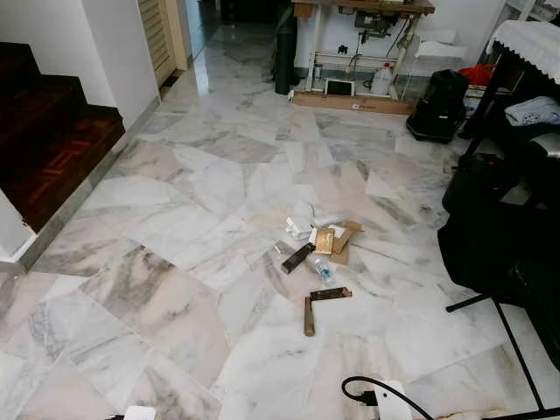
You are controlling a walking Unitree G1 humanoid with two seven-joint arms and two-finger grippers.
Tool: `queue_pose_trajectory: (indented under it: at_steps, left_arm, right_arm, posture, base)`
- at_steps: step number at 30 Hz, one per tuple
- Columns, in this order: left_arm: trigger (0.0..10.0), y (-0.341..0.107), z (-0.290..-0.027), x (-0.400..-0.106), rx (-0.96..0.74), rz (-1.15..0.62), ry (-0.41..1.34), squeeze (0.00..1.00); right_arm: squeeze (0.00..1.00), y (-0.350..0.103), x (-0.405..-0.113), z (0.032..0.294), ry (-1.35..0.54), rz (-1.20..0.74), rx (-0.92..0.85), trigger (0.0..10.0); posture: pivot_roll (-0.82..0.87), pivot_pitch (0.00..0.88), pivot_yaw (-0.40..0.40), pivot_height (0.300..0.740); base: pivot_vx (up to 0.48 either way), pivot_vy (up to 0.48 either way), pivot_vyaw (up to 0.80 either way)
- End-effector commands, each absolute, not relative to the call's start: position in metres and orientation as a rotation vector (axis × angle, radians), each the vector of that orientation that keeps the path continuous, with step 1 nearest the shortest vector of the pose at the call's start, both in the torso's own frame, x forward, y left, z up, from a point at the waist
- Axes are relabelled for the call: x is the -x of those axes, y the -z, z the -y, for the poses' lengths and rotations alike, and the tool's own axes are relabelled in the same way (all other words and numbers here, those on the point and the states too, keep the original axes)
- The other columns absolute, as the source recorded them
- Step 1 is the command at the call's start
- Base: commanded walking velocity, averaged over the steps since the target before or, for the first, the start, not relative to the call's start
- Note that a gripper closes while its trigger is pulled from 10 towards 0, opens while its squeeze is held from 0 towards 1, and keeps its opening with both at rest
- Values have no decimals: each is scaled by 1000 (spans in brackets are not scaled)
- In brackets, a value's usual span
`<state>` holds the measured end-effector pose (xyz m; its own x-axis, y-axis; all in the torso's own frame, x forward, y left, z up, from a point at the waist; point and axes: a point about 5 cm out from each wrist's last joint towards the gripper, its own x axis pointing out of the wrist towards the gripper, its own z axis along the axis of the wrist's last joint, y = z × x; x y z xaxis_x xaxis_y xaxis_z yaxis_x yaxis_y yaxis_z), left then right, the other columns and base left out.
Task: Sweep floor
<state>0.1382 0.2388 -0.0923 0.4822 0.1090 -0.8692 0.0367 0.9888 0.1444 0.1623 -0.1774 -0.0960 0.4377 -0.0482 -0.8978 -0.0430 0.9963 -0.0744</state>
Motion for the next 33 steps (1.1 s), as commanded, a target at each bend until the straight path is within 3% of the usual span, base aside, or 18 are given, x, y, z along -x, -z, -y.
queue_pose_trajectory:
  at_steps: [1, 33]
  left_arm:
    - [10000, 88, -240, -145, -109, -986, -104, 0]
    - [10000, 86, -232, -155, -113, -968, -82, 0]
  right_arm:
    - [0, 79, -196, 167, -31, -918, -23, 10000]
    - [0, 81, -192, 167, -11, -918, -35, 10000]
  posture:
    - [44, 6, -75, 740]
    - [46, 0, -73, 740]
  base:
    - [0, 0, 0]
    - [0, 0, 0]
